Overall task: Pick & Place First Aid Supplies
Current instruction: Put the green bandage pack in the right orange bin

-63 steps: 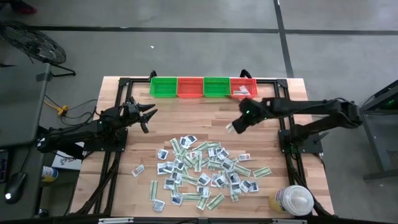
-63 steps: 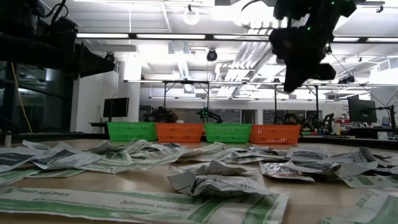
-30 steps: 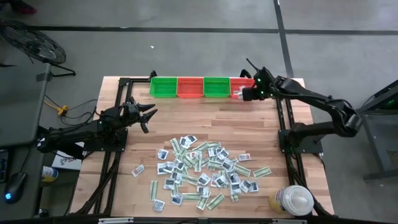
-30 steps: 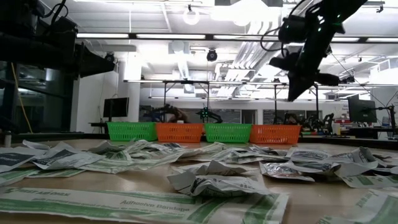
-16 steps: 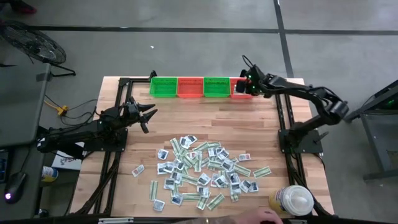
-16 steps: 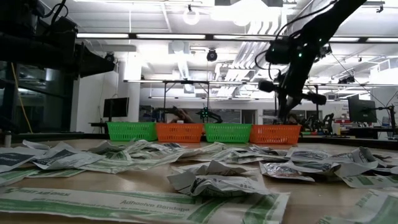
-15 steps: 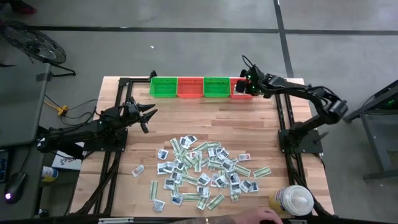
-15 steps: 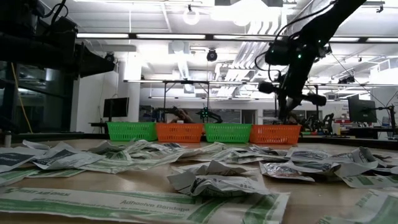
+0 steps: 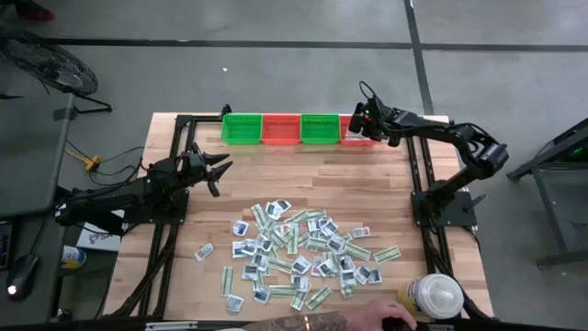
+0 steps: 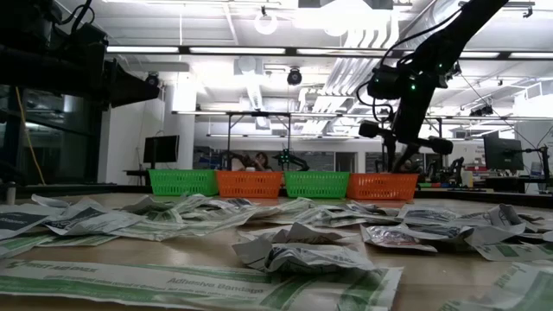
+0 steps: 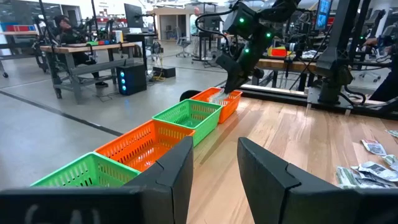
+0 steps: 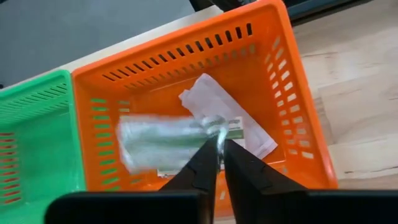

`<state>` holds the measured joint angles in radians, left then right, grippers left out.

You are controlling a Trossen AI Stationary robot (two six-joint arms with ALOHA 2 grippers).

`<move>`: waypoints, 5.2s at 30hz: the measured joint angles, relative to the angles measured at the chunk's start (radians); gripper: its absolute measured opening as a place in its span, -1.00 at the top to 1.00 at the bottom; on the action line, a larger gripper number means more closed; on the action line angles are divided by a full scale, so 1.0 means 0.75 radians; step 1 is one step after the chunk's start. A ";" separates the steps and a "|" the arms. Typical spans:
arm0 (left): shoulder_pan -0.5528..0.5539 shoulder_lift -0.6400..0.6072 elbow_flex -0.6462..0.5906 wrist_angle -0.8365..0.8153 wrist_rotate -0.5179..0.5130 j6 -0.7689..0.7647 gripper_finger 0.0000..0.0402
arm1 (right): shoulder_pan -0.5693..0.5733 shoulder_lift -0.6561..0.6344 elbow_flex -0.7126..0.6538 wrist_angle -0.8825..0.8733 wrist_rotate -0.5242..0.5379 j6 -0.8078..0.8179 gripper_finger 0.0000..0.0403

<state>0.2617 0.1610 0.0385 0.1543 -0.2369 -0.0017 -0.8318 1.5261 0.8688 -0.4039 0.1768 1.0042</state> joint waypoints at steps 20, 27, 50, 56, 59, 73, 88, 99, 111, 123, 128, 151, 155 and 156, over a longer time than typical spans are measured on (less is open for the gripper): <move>0.000 0.000 0.000 0.000 0.000 0.000 0.39 | 0.095 -0.173 0.001 -0.034 -0.176 -0.297 0.20; 0.000 0.000 0.000 0.000 0.000 0.000 0.39 | 0.226 -0.349 0.001 -0.247 -0.270 -0.444 0.22; 0.000 0.000 0.000 0.000 0.000 0.000 0.39 | 1.148 -0.642 0.001 -1.023 -0.298 0.096 0.24; 0.000 0.000 0.000 0.000 0.000 0.000 0.39 | 1.377 -0.558 0.001 -1.033 -0.351 0.413 0.24; 0.000 0.000 0.000 0.000 0.000 0.000 0.39 | 1.468 -0.505 0.001 -1.010 -0.395 0.542 0.24; 0.000 0.000 0.000 0.000 0.000 0.000 0.39 | 1.706 -0.145 0.000 -0.871 -0.565 0.865 0.24; 0.000 0.000 0.000 0.000 0.000 0.000 0.39 | 1.793 0.028 -0.001 -0.767 -0.696 1.012 0.23; 0.000 0.000 0.000 0.000 0.000 0.000 0.39 | 1.794 0.000 -0.174 -0.510 -0.677 1.120 -0.27; 0.000 0.000 0.000 0.000 0.000 0.000 0.39 | 1.793 -0.020 -0.320 -0.305 -0.663 1.058 -0.32; 0.000 0.000 0.000 0.000 0.000 0.000 0.39 | 1.762 -0.024 -0.381 -0.297 -0.694 0.932 -0.01; 0.000 0.000 0.000 0.000 0.000 0.000 0.39 | 1.763 -0.023 -0.382 -0.302 -0.694 0.923 0.19; 0.000 0.000 0.000 0.000 0.000 0.000 0.39 | 1.751 -0.314 -0.401 -0.293 -0.400 0.929 0.98; 0.000 0.000 0.000 0.000 0.000 0.000 0.39 | 1.697 -0.460 -0.397 -0.259 -0.331 0.875 0.98; 0.000 0.000 0.000 0.000 0.000 0.000 0.39 | 1.675 -0.499 -0.397 -0.243 -0.299 0.844 0.98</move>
<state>0.2615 0.1612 0.0387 0.1543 -0.2367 -0.0017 0.4248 1.1517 0.5709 -0.5862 -0.0476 1.6372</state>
